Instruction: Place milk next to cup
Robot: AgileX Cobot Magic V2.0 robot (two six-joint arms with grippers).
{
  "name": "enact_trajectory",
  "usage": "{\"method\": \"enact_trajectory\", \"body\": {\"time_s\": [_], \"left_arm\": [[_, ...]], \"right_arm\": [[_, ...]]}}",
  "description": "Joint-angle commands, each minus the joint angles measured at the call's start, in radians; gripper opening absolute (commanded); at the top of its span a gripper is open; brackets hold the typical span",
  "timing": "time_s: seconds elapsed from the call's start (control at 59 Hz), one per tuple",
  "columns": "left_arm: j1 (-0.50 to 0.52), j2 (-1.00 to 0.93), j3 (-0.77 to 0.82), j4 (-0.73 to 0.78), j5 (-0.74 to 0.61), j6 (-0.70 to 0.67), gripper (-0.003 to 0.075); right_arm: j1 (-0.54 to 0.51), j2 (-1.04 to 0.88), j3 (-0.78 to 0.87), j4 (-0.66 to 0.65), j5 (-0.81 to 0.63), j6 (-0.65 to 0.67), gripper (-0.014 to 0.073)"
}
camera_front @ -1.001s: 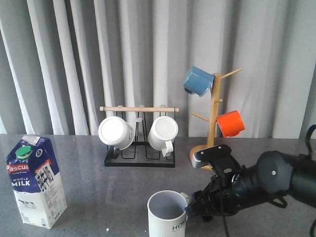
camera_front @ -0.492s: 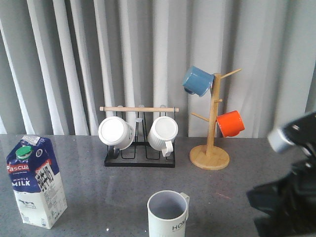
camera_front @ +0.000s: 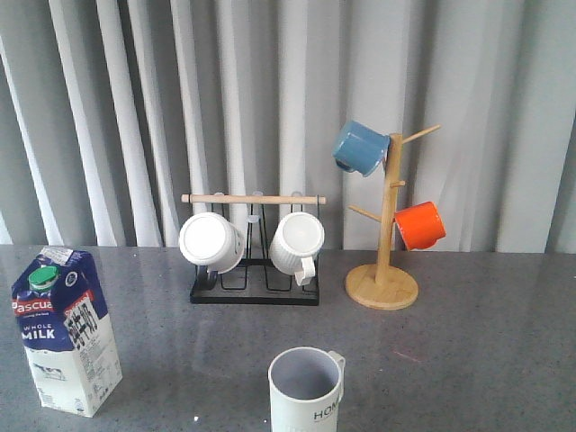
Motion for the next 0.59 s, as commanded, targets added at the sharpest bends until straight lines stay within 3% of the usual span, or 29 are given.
{"method": "enact_trajectory", "body": {"time_s": [0.0,0.187,0.339,0.577], "left_arm": [[-0.003,0.018,-0.074,-0.033,-0.025,0.022,0.0465],[-0.003,0.136,-0.338,-0.139,0.222,0.148,0.0476],[-0.003,0.282,-0.590,-0.141,0.442,0.149,0.0503],[-0.003,0.480,-0.783,-0.095,0.566,0.099,0.0512]], "right_arm": [[-0.005,-0.009,0.030,0.001,-0.066,0.005,-0.0008],[-0.005,-0.009,0.049,0.001,-0.048,0.025,-0.0006],[-0.005,-0.009,0.049,0.001,-0.047,0.044,-0.0005],[-0.005,-0.009,0.049,0.004,-0.047,0.052,-0.0005]]}}
